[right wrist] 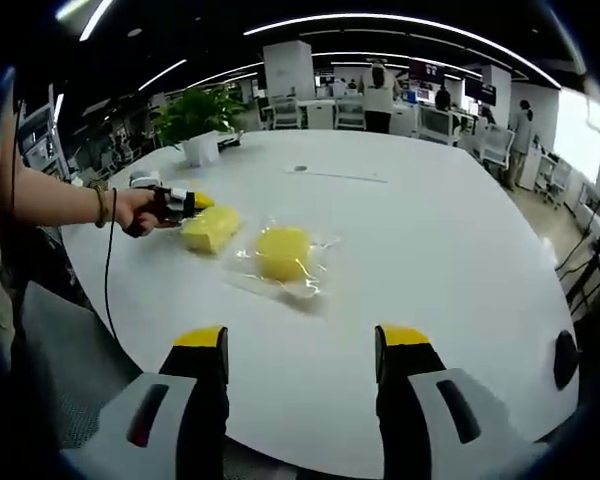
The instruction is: Compare the silicone blocks by pressing each to a similar depth, holding the contact briefly, and releasing to observe deformation and rebound differences across the visible hardness samples.
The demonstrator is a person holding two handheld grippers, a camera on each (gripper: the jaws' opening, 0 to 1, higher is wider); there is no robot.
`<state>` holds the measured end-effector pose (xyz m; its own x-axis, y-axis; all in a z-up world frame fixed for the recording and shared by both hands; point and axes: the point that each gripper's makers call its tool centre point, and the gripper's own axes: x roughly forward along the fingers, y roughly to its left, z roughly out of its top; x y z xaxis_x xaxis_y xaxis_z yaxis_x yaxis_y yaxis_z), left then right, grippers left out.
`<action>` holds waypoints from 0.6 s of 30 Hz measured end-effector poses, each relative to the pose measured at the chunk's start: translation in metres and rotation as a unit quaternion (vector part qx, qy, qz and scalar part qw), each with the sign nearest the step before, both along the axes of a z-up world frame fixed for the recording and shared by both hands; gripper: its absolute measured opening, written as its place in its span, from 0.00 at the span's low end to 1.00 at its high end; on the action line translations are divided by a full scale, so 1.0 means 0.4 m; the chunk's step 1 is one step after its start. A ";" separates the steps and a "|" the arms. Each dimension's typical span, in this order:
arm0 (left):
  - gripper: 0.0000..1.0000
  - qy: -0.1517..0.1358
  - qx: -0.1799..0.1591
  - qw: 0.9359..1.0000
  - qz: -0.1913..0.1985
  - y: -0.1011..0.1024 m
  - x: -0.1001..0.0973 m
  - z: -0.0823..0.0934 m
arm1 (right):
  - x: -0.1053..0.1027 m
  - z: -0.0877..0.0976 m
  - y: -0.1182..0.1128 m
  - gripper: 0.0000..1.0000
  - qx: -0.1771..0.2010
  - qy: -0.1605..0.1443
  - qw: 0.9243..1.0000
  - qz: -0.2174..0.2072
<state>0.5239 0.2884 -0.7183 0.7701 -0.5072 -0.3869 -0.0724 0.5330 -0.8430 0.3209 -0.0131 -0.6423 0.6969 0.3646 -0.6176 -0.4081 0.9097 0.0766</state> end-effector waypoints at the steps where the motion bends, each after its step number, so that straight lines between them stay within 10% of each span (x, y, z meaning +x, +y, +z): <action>1: 0.01 -0.003 0.002 1.000 0.000 0.000 0.000 0.000 | 0.001 0.000 -0.001 0.55 0.000 0.000 1.000 0.000; 18: 0.00 -0.040 0.058 0.997 -0.019 0.003 0.007 0.034 | 0.005 0.002 0.000 0.53 -0.003 -0.002 1.000 0.003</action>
